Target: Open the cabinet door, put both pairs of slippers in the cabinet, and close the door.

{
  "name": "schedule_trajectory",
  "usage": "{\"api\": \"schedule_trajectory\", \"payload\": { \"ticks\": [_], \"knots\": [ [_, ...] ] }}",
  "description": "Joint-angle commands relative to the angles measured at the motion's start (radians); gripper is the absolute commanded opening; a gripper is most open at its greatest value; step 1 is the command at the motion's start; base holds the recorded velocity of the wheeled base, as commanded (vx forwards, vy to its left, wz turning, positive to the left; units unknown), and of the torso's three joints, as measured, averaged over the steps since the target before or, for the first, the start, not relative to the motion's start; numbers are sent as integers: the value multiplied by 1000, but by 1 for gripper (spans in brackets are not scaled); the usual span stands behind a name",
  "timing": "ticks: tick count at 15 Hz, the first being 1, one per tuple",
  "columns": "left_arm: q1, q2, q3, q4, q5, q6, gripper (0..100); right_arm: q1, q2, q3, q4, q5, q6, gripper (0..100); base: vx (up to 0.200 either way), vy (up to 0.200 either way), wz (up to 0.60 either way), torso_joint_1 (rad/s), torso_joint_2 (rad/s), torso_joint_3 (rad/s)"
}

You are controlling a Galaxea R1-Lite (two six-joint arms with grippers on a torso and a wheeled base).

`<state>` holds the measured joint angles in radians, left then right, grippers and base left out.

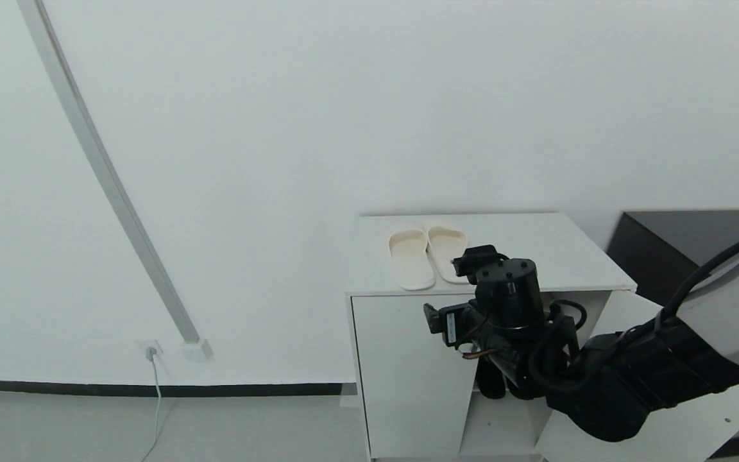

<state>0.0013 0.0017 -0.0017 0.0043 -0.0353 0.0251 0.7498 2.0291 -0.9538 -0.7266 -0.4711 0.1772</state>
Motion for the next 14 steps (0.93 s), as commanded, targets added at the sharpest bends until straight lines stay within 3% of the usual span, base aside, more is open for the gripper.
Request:
{"api": "schedule_trajectory", "payload": {
  "ticks": [1, 6, 10, 14],
  "knots": [
    [0, 0, 0, 0, 0, -1, 0, -7, 0, -31, 13, 2, 18, 100, 200, 0, 0, 12, 2, 2],
    [0, 0, 0, 0, 0, -1, 0, -10, 11, -33, 7, 2, 21, 100, 200, 0, 0, 3, -1, 0],
    [0, 0, 0, -1, 2, -1, 0, -18, 83, -34, -73, 2, 19, 100, 200, 0, 0, 7, -1, 2],
    [0, 0, 0, -1, 0, -1, 0, -20, 189, -109, -145, 0, 2, 100, 0, 0, 0, 0, 0, 0]
  ]
}}
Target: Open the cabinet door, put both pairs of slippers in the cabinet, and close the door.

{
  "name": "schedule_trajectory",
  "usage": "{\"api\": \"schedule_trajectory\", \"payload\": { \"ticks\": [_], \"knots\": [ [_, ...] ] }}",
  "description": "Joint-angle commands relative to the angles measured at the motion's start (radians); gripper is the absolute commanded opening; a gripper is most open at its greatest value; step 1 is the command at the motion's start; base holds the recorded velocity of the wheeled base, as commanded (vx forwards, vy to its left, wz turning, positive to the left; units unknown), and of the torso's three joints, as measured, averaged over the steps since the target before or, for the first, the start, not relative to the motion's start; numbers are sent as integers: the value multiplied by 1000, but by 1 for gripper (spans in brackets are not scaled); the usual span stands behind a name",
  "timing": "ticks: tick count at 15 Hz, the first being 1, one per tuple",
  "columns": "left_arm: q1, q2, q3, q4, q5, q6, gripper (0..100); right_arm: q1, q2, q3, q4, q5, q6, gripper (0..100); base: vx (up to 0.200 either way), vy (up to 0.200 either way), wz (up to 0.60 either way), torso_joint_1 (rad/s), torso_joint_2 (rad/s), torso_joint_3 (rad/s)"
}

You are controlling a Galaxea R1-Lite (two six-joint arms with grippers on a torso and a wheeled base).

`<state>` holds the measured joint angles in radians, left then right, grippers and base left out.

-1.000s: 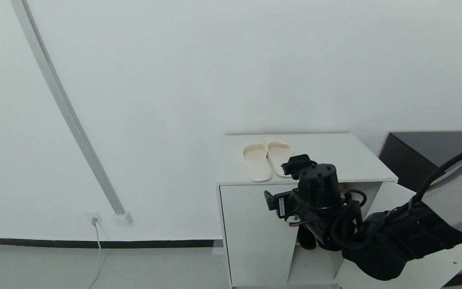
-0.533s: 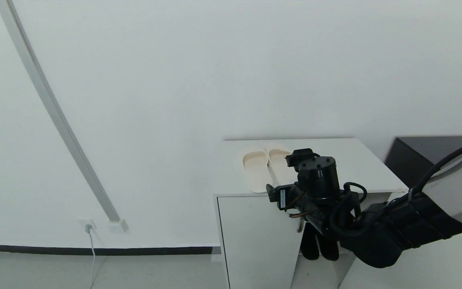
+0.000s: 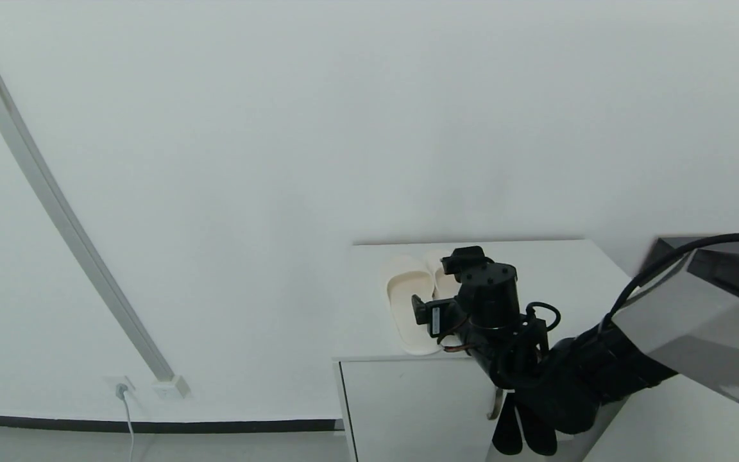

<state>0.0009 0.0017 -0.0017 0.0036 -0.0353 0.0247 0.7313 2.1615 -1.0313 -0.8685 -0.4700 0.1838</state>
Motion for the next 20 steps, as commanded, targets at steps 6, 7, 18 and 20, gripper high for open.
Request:
{"api": "schedule_trajectory", "payload": {
  "ticks": [6, 7, 18, 20],
  "knots": [
    [1, 0, 0, -1, 2, -2, 0, -12, 130, -136, -1, -6, -33, 100, 0, 0, 0, 0, 0, 0],
    [1, 0, 0, -1, 2, -2, 0, -16, 141, -150, 0, -6, -33, 100, 0, 0, 0, 0, 0, 0],
    [1, 0, 0, -1, 0, -2, 0, -67, 218, -276, 2, -2, -49, 0, 0, 0, 0, 0, 0, 0],
    [1, 0, 0, -1, 2, -2, 0, -66, 219, -285, 2, -1, -49, 0, 0, 0, 0, 0, 0, 0]
  ]
}}
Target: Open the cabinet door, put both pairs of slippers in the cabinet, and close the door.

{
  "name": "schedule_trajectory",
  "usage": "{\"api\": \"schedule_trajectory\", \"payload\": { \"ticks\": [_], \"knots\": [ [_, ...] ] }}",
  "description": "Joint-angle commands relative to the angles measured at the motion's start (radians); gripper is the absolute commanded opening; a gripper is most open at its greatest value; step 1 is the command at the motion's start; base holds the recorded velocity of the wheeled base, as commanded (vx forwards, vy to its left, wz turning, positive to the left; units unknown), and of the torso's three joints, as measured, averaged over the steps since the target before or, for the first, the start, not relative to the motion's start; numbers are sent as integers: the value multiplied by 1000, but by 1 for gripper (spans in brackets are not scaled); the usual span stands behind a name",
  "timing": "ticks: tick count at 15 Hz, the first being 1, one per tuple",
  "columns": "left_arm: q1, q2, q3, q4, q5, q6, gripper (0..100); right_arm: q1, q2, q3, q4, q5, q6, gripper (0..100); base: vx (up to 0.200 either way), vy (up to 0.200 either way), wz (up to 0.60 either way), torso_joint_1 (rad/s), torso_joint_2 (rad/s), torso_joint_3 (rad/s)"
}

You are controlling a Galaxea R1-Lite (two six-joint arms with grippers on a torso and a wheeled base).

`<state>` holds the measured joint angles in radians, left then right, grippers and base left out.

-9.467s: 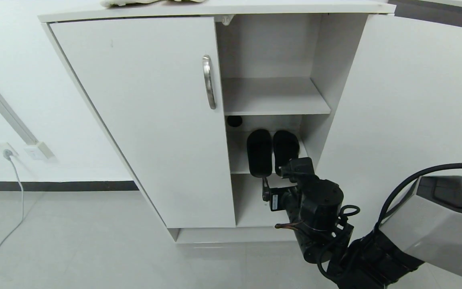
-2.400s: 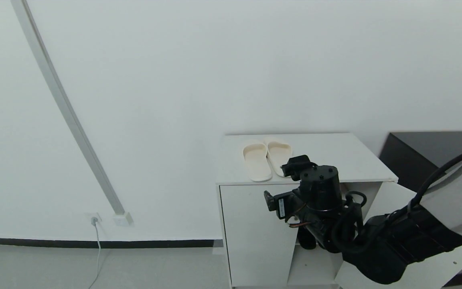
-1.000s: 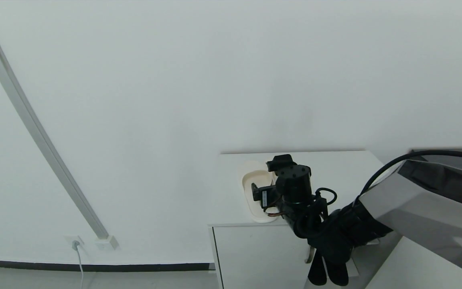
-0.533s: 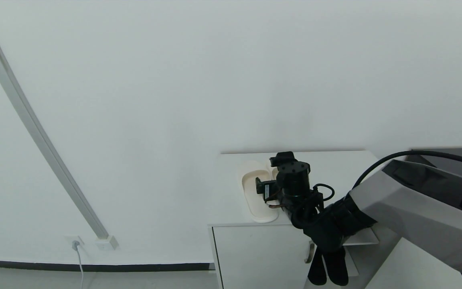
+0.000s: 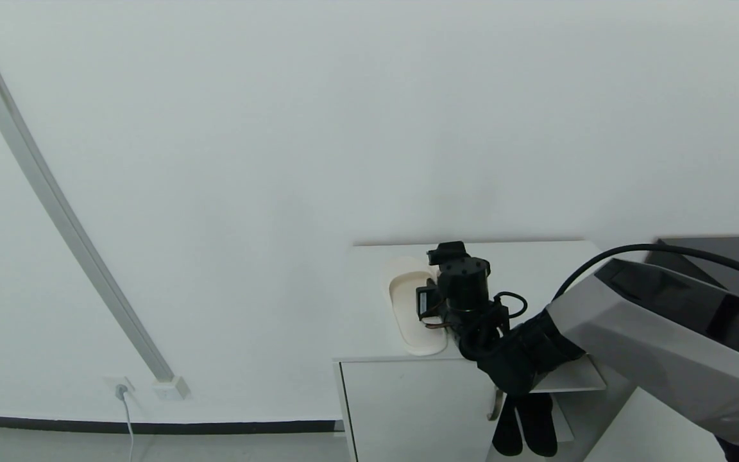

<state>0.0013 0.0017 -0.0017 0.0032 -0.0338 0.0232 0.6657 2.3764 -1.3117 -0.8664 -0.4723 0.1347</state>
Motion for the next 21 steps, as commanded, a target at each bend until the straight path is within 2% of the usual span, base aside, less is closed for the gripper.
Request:
{"api": "schedule_trajectory", "payload": {
  "ticks": [1, 5, 8, 12, 16, 18, 21],
  "knots": [
    [0, 0, 0, 0, 0, 0, 0, 0, 4, -4, 0, 0, 0, 0, 0, 0, 0, 0, 0, 0],
    [0, 0, 0, 1, 0, 0, 0, 0, -29, 11, -5, -6, -9, 0, 0, 0, 0, 0, 0, 0],
    [0, 0, 0, 0, 0, -2, 0, 8, -224, 132, 1, 1, -41, 0, 0, 0, 0, 0, 0, 0],
    [0, 0, 0, 0, 0, -2, 0, 66, -309, 249, -2, 1, -40, 0, 0, 0, 0, 0, 0, 0],
    [0, 0, 0, 0, 0, -2, 0, 152, -413, 499, -75, 17, -37, 0, 0, 0, 0, 0, 0, 0],
    [0, 0, 0, 0, 0, -2, 0, 178, -506, 657, -122, 77, -35, 0, 0, 0, 0, 0, 0, 0],
    [0, -2, 0, 0, 0, -2, 0, 186, -623, 819, -183, 181, -32, 0, 0, 0, 0, 0, 0, 0]
  ]
}}
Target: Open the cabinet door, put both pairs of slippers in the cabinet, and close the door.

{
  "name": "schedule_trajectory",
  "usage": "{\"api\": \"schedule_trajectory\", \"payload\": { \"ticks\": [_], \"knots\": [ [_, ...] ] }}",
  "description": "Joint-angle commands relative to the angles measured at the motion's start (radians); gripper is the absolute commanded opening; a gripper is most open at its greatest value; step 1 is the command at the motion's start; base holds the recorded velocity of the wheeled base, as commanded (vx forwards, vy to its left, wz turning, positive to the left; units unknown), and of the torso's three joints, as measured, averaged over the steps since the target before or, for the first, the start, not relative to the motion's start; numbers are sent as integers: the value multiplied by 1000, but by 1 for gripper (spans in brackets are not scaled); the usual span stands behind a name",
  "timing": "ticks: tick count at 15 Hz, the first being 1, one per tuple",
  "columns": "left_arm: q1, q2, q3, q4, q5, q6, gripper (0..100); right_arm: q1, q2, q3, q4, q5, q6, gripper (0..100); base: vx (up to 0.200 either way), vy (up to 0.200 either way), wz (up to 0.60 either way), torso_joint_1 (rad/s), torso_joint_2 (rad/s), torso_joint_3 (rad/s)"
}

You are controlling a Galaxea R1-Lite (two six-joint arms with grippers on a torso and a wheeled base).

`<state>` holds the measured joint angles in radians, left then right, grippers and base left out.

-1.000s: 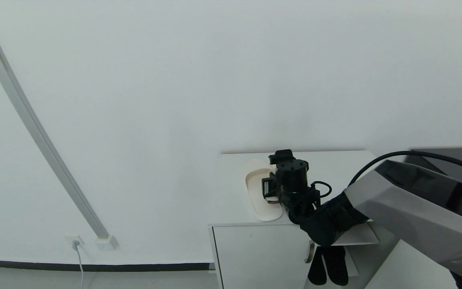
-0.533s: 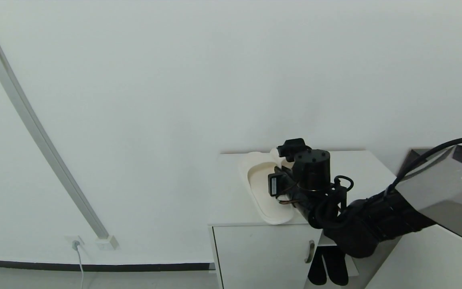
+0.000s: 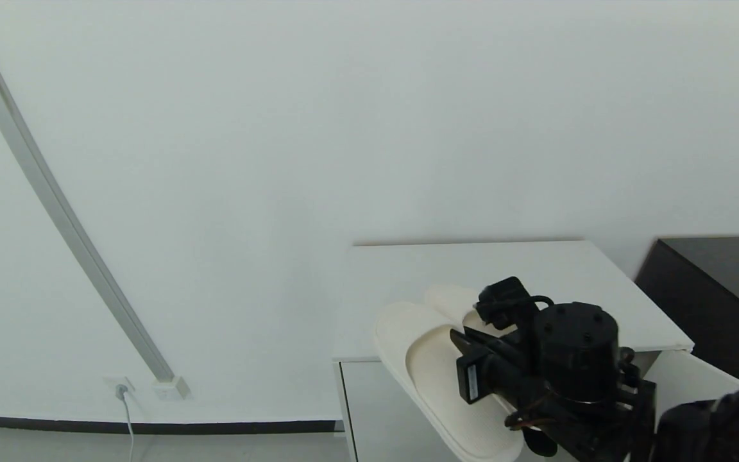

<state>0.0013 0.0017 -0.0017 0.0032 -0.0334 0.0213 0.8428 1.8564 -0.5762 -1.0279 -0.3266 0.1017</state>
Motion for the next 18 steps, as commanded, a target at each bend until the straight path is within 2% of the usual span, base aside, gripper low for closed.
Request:
{"api": "schedule_trajectory", "payload": {
  "ticks": [1, 4, 7, 18],
  "knots": [
    [0, 0, 0, 0, 0, 0, 0, 1, -137, 118, -32, 83, 1, 0, 0, 0, 0, 0, 0, 0],
    [0, 0, 0, 0, 0, 0, 0, -28, -178, 125, -37, 167, 0, 0, 0, 0, 0, 0, 0, 0],
    [0, 0, 0, 0, 0, 0, 0, -34, -167, 122, -37, 169, -5, 0, 0, 0, 0, 0, 0, 0],
    [0, 0, 0, 1, 0, 0, 0, -37, -138, 119, -37, 167, -7, 0, -200, 0, 0, 2, 1, 2]
  ]
}}
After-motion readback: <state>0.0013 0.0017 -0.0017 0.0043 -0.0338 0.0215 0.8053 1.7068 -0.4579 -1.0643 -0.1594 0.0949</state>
